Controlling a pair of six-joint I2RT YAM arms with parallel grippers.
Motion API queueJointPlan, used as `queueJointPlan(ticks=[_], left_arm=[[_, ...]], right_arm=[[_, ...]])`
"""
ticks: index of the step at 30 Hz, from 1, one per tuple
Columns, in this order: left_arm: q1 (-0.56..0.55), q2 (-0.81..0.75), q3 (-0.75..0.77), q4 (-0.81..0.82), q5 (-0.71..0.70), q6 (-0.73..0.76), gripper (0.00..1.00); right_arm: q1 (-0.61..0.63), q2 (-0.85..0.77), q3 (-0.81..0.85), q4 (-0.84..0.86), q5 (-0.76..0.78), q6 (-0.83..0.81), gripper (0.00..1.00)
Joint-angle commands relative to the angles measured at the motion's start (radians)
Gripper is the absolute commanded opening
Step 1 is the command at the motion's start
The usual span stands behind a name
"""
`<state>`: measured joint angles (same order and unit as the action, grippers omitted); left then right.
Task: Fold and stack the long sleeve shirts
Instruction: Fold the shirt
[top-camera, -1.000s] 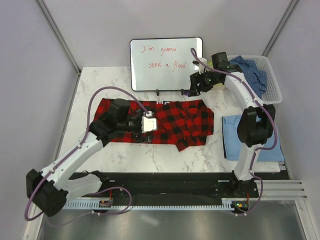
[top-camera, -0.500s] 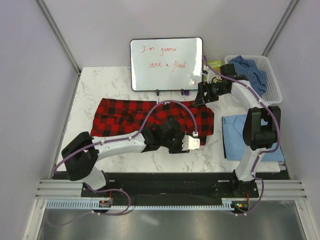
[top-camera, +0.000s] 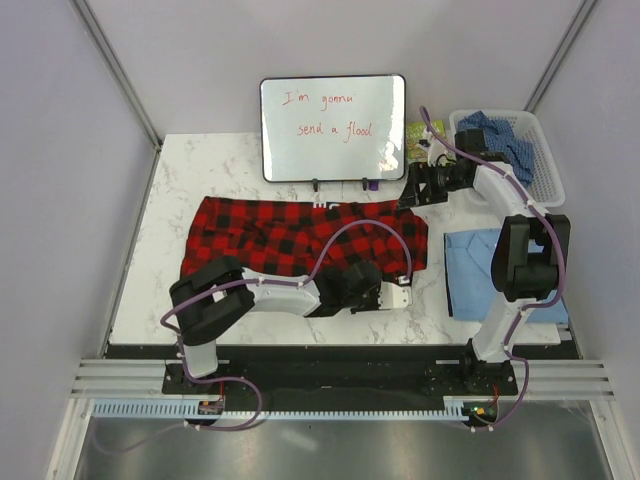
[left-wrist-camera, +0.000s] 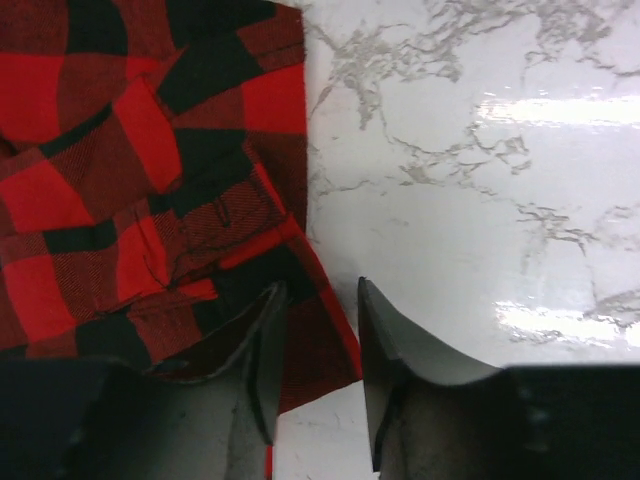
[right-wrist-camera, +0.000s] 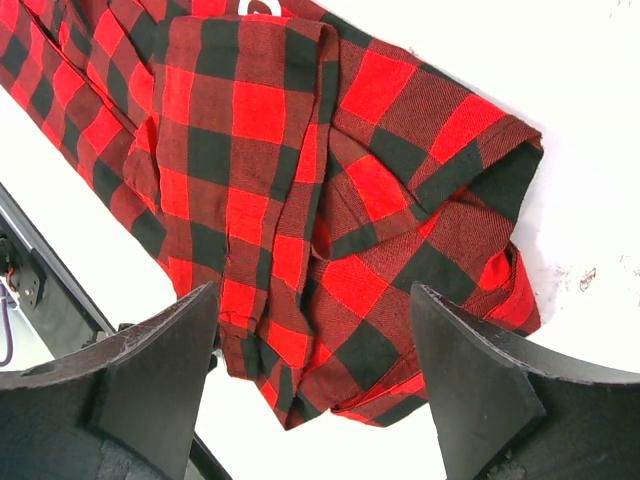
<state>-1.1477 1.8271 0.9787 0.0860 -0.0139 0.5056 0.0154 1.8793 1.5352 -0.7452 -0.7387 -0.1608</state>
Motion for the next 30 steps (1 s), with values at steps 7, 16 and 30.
queueJointPlan(ticks=[7,16,30], left_arm=[[-0.001,-0.028,-0.029,0.057,-0.064,0.024,0.24],[0.0,-0.143,-0.011,-0.04,0.04,0.037,0.02],[0.023,-0.226,-0.035,-0.169,0.149,0.038,0.27]], right_arm=[[-0.011,-0.029,-0.001,0.02,-0.05,-0.006,0.86],[-0.011,-0.014,0.009,0.02,-0.068,-0.002,0.87],[-0.011,-0.009,0.025,0.006,-0.077,-0.014,0.91]])
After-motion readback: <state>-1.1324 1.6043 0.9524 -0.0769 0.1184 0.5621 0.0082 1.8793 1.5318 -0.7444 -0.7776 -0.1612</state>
